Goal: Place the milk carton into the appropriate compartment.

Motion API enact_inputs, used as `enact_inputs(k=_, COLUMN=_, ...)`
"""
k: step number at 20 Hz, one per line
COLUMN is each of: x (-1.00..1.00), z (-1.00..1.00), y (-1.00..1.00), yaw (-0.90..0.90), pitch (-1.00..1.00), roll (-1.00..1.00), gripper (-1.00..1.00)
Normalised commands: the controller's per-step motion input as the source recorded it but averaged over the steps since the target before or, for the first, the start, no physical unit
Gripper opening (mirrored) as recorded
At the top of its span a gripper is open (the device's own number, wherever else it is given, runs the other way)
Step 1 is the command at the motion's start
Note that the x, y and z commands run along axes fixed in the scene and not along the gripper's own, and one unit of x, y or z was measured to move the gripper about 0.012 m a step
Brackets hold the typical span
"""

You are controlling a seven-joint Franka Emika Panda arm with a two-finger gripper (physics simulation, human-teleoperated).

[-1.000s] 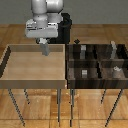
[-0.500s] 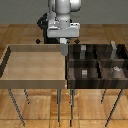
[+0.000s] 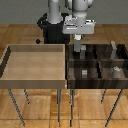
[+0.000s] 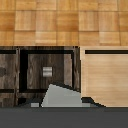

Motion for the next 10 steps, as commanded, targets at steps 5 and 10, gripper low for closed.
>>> enact_inputs(k=5, x=-1.00, z=0.00, y=0.00, yaw=0.00, pitch=0.00, roll=0.00, gripper=-1.00)
enact_inputs(k=10, x=-1.00, z=0.00, y=0.10, yaw=0.00, pitch=0.00, roll=0.00, gripper=-1.00)
